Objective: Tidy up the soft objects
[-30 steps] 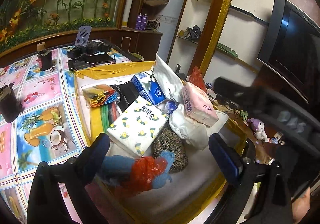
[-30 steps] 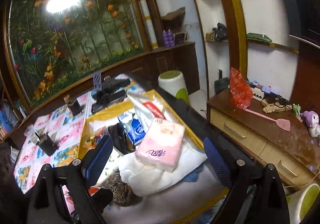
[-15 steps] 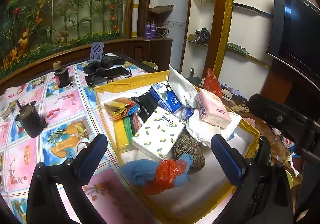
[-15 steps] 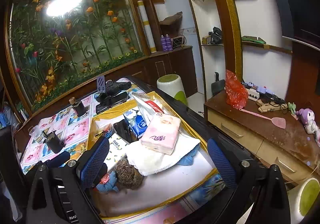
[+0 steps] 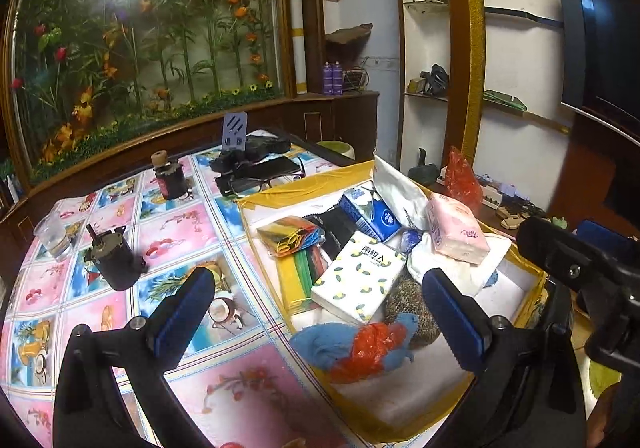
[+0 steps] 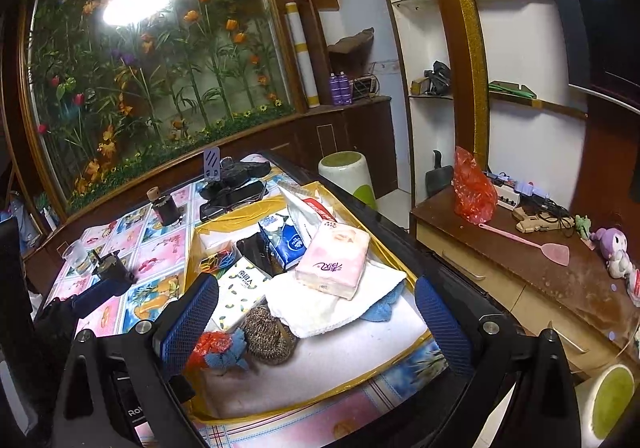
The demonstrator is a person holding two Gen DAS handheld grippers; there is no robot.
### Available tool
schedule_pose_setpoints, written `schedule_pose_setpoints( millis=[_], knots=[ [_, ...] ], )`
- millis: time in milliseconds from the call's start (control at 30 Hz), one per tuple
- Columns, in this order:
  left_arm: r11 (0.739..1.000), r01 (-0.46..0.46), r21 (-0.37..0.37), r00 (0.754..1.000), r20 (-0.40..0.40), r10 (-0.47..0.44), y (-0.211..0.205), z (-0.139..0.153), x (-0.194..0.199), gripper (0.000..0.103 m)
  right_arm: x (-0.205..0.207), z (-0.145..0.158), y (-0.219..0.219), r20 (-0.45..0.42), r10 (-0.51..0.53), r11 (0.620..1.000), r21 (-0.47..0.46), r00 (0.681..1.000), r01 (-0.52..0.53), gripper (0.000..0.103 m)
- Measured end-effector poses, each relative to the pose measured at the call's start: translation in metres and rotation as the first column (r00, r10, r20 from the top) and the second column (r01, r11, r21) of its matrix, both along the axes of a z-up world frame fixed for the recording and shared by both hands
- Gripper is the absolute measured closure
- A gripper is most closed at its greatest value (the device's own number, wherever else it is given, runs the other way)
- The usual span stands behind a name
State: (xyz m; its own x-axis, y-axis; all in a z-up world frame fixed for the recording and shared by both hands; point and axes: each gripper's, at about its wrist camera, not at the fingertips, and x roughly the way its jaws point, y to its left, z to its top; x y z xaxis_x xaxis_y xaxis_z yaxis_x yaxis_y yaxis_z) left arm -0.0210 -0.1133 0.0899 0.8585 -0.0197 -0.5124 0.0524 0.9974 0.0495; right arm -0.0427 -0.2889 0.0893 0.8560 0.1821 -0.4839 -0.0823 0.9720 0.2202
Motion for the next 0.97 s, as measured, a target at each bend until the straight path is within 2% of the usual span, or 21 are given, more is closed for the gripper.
schedule_pose_setpoints(
  millis=[233, 633, 967],
  knots=[
    [0.999, -0.046, -0.004, 0.999, -0.025, 0.046, 0.008, -0.002, 0.005, 0.0, -0.002, 0.0, -0.003, 0.005, -0.002, 1.0, 0.005, 1.0, 0.002, 0.003],
    [0.999, -0.036, 0.0, 0.999, -0.032, 0.036, 0.006, -0.002, 0.004, 0.0, -0.001, -0.004, -0.004, -0.005, -0.003, 1.0, 0.012, 1.0, 0.003, 0.003],
    [0.998, -0.012, 0.064, 0.997, -0.078, 0.017, 0.006, -0.01, 0.001, 0.0, -0.003, 0.002, -0.003, 0.017, 0.015, 0.999, 0.037, 1.0, -0.016, 0.003]
  ],
)
